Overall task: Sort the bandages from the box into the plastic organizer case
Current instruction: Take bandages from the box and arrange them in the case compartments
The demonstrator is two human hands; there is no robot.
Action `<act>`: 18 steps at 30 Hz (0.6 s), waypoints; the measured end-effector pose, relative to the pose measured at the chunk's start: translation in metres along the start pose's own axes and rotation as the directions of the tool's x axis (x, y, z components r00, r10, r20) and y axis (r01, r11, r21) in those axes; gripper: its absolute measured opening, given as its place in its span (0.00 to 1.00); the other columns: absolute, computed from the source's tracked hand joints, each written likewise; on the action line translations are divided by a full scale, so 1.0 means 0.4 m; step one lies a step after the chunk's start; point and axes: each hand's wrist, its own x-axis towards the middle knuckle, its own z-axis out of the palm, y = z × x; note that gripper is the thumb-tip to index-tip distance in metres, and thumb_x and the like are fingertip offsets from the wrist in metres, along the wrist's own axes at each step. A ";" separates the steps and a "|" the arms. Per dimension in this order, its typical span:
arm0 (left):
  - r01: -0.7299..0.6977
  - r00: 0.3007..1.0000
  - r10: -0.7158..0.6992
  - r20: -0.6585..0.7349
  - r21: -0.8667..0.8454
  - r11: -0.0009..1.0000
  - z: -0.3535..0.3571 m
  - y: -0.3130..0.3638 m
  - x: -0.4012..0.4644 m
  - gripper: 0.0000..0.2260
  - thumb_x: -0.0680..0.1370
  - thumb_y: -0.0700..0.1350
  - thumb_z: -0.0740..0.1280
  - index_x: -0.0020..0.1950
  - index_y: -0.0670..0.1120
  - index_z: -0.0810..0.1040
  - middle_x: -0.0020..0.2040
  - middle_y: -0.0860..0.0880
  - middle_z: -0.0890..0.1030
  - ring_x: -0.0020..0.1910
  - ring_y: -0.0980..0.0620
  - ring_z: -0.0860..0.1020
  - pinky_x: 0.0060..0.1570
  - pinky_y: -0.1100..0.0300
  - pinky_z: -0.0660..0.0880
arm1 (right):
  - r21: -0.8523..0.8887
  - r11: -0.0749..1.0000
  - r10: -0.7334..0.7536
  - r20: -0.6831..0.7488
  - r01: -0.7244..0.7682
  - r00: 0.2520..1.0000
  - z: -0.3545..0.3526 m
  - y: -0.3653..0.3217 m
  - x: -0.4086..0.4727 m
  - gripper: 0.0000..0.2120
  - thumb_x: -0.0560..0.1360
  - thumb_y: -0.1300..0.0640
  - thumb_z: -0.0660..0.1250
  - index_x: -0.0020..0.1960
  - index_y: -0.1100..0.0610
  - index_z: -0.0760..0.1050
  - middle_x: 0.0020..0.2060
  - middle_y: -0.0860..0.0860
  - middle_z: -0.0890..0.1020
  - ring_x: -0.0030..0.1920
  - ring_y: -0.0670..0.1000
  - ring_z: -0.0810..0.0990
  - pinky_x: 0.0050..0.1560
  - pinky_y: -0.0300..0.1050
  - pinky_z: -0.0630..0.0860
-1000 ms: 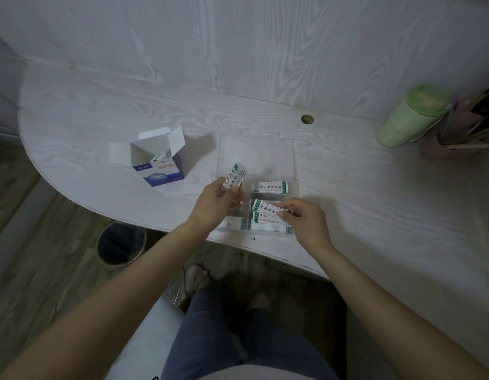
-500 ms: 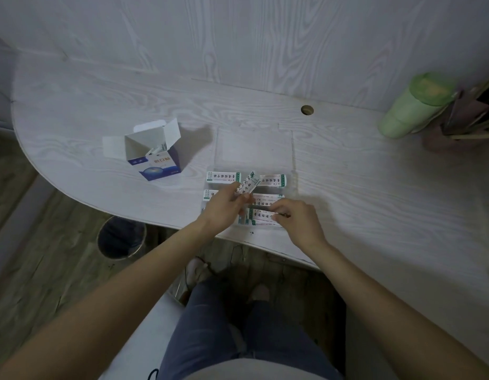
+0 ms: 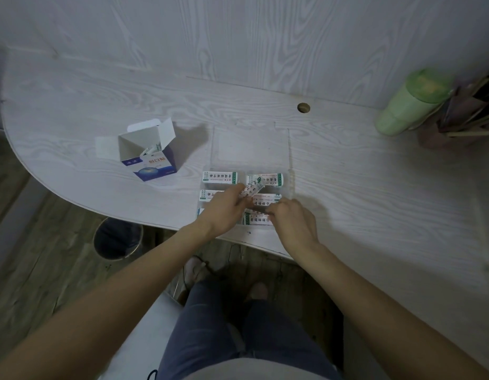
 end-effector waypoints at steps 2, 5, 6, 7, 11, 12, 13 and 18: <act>-0.021 1.000 0.019 0.024 0.070 0.997 0.005 -0.002 0.001 0.13 0.82 0.45 0.57 0.66 0.44 0.70 0.53 0.41 0.81 0.47 0.44 0.78 0.43 0.57 0.71 | -0.037 0.999 -0.004 -0.022 0.004 1.000 0.000 0.000 0.000 0.11 0.77 0.63 0.62 0.55 0.53 0.79 0.50 0.51 0.79 0.49 0.53 0.75 0.40 0.42 0.68; -0.064 0.997 0.057 0.048 0.164 0.984 0.013 -0.006 0.004 0.16 0.83 0.45 0.56 0.71 0.45 0.66 0.55 0.41 0.80 0.50 0.43 0.78 0.43 0.58 0.68 | -0.098 0.995 -0.019 -0.021 0.017 1.000 -0.002 0.003 0.000 0.11 0.77 0.65 0.62 0.53 0.53 0.79 0.48 0.51 0.80 0.49 0.52 0.75 0.40 0.42 0.66; -0.076 0.996 0.066 0.058 0.183 0.980 0.015 -0.007 0.005 0.16 0.83 0.45 0.56 0.71 0.45 0.65 0.55 0.40 0.80 0.50 0.43 0.78 0.42 0.58 0.68 | -0.120 0.993 -0.025 -0.015 0.023 1.000 -0.002 0.003 -0.002 0.12 0.76 0.65 0.62 0.54 0.53 0.79 0.48 0.51 0.80 0.50 0.52 0.75 0.40 0.42 0.65; -0.087 0.995 0.074 0.069 0.199 0.976 0.015 -0.008 0.006 0.17 0.83 0.44 0.56 0.71 0.45 0.65 0.55 0.40 0.80 0.50 0.42 0.78 0.43 0.58 0.68 | -0.138 0.990 -0.032 -0.009 0.030 0.999 -0.003 0.001 -0.002 0.12 0.76 0.65 0.62 0.55 0.53 0.79 0.49 0.51 0.79 0.50 0.52 0.75 0.42 0.42 0.65; -0.105 0.993 0.089 0.076 0.240 0.965 0.009 -0.007 0.010 0.17 0.83 0.45 0.56 0.72 0.46 0.64 0.53 0.39 0.81 0.48 0.42 0.79 0.44 0.55 0.72 | -0.173 0.984 -0.049 0.017 0.052 0.999 -0.005 -0.002 0.001 0.12 0.77 0.64 0.63 0.56 0.53 0.78 0.51 0.51 0.79 0.54 0.53 0.75 0.51 0.44 0.67; -0.105 0.993 0.091 0.069 0.248 0.963 0.008 -0.006 0.011 0.17 0.83 0.45 0.56 0.72 0.46 0.64 0.52 0.39 0.81 0.47 0.42 0.79 0.43 0.55 0.73 | -0.174 0.983 -0.051 0.022 0.054 0.998 -0.005 -0.003 0.001 0.12 0.77 0.64 0.63 0.56 0.53 0.78 0.51 0.51 0.79 0.54 0.53 0.75 0.52 0.44 0.67; -0.106 0.993 0.092 0.068 0.256 0.961 0.006 -0.005 0.012 0.18 0.83 0.45 0.55 0.73 0.46 0.63 0.52 0.39 0.81 0.46 0.42 0.79 0.44 0.53 0.74 | -0.171 0.984 -0.054 0.019 0.057 0.998 -0.005 -0.003 0.001 0.12 0.76 0.65 0.63 0.56 0.53 0.78 0.51 0.51 0.79 0.53 0.53 0.76 0.51 0.44 0.68; -0.095 0.991 0.061 0.116 0.313 0.945 0.012 -0.011 0.020 0.14 0.83 0.46 0.55 0.67 0.44 0.66 0.54 0.39 0.80 0.49 0.42 0.79 0.45 0.53 0.74 | 0.064 0.998 0.012 0.031 -0.014 0.999 -0.017 0.001 0.002 0.09 0.77 0.62 0.63 0.54 0.56 0.80 0.47 0.55 0.81 0.47 0.56 0.80 0.45 0.48 0.77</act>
